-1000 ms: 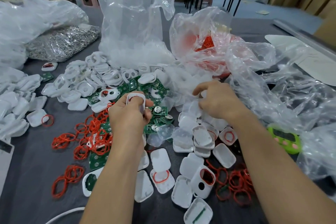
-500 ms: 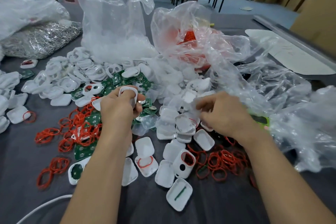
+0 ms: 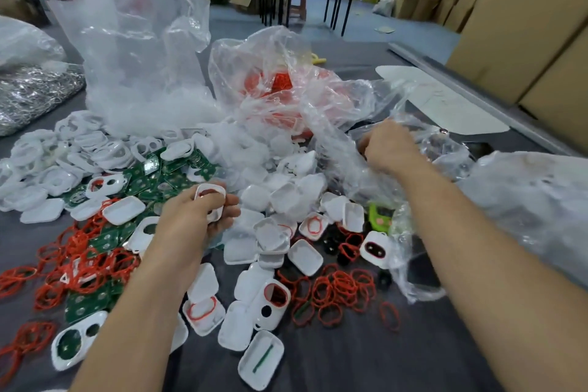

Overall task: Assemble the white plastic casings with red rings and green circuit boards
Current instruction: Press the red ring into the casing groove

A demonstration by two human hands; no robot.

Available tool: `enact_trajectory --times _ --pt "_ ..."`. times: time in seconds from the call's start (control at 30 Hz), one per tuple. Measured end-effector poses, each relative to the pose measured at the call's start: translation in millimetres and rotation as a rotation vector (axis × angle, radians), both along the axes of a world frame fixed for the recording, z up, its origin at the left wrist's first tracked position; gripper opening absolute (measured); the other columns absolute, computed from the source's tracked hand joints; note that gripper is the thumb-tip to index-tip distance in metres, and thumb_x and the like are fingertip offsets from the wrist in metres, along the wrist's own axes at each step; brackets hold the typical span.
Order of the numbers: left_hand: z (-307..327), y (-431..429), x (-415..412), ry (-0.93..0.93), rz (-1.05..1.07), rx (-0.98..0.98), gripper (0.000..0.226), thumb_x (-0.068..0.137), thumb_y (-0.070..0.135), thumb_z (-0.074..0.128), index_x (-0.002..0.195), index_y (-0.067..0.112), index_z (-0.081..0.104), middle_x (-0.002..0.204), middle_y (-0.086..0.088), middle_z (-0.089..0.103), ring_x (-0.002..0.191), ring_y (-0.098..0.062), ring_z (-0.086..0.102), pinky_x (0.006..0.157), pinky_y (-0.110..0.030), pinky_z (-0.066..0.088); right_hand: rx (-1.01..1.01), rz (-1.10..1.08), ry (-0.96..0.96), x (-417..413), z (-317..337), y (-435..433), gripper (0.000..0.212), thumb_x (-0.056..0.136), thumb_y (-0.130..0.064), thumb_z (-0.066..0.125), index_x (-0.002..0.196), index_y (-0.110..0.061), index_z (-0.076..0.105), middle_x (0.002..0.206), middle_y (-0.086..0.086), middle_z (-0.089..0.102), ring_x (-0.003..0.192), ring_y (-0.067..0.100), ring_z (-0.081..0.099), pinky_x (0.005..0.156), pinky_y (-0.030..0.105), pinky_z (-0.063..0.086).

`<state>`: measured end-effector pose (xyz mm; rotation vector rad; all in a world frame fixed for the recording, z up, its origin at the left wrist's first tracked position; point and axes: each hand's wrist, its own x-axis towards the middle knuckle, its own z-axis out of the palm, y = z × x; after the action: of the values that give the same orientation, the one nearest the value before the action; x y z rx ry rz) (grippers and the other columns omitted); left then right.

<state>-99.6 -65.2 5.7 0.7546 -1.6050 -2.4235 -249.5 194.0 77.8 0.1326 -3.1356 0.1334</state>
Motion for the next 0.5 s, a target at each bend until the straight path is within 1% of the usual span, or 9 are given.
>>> enact_trajectory --times 0.07,0.17,0.27,0.37,0.4,0.43,0.5 --pt "-1.4 -0.1 -1.6 -0.006 -0.009 -0.028 0.018 0.100 -0.003 0.052 0.100 0.007 0.067 0.069 -0.006 0.075 0.054 -0.014 0.069 0.047 -0.019 0.053 0.086 0.124 -0.120 -8.3 -9.5 -7.5 0.027 0.096 0.003 0.047 0.108 0.002 0.071 0.111 0.017 0.070 0.099 0.031 0.065 0.080 0.034 0.049" --pt "-2.5 -0.4 -1.3 -0.006 -0.019 -0.041 0.019 0.100 -0.004 0.052 0.100 0.007 0.068 0.071 -0.007 0.075 0.054 -0.015 0.069 0.047 -0.020 0.053 0.090 0.127 -0.218 -17.8 -16.3 -9.4 0.019 0.091 0.010 0.047 0.086 -0.002 0.061 0.088 0.014 0.061 0.076 0.027 0.055 0.070 0.034 0.046" --pt "-2.0 0.8 0.0 0.003 -0.027 -0.056 0.018 0.099 -0.004 0.053 0.101 0.006 0.068 0.072 -0.008 0.075 0.056 -0.015 0.069 0.048 -0.020 0.054 0.087 0.121 -0.212 -24.8 -17.8 -5.9 0.028 0.089 0.011 0.048 0.067 -0.006 0.050 0.071 0.008 0.052 0.062 0.022 0.050 0.064 0.033 0.043" --pt "-0.9 1.2 0.5 0.008 -0.029 -0.071 0.018 0.098 -0.004 0.054 0.103 0.005 0.069 0.073 -0.008 0.075 0.056 -0.016 0.068 0.050 -0.020 0.054 0.032 0.083 -0.136 -28.0 -19.7 1.2 0.030 0.085 0.012 0.047 0.062 -0.008 0.046 0.064 0.009 0.050 0.059 0.025 0.050 0.053 0.030 0.037" --pt "-0.7 1.5 0.7 0.008 -0.031 -0.077 0.019 0.098 -0.005 0.054 0.103 0.005 0.070 0.074 -0.008 0.075 0.057 -0.016 0.068 0.050 -0.020 0.054 0.018 0.070 -0.105 -27.3 -19.2 3.9 0.028 0.083 0.012 0.048 0.063 -0.007 0.047 0.064 0.009 0.052 0.059 0.026 0.051 0.052 0.029 0.037" --pt "-0.5 1.8 1.1 0.007 -0.034 -0.083 0.020 0.098 -0.005 0.054 0.103 0.005 0.070 0.074 -0.007 0.075 0.057 -0.016 0.067 0.051 -0.020 0.055 0.002 0.046 -0.068 -25.4 -17.7 5.8 0.024 0.082 0.012 0.049 0.067 -0.006 0.054 0.068 0.011 0.057 0.064 0.027 0.056 0.053 0.030 0.042" --pt "0.0 2.6 1.8 0.003 -0.038 -0.094 0.021 0.098 -0.005 0.054 0.103 0.006 0.070 0.074 -0.007 0.075 0.058 -0.016 0.067 0.051 -0.021 0.055 -0.052 -0.004 0.041 -20.0 -11.7 7.4 0.022 0.082 0.007 0.054 0.083 -0.007 0.070 0.083 0.013 0.070 0.078 0.031 0.066 0.067 0.035 0.056"
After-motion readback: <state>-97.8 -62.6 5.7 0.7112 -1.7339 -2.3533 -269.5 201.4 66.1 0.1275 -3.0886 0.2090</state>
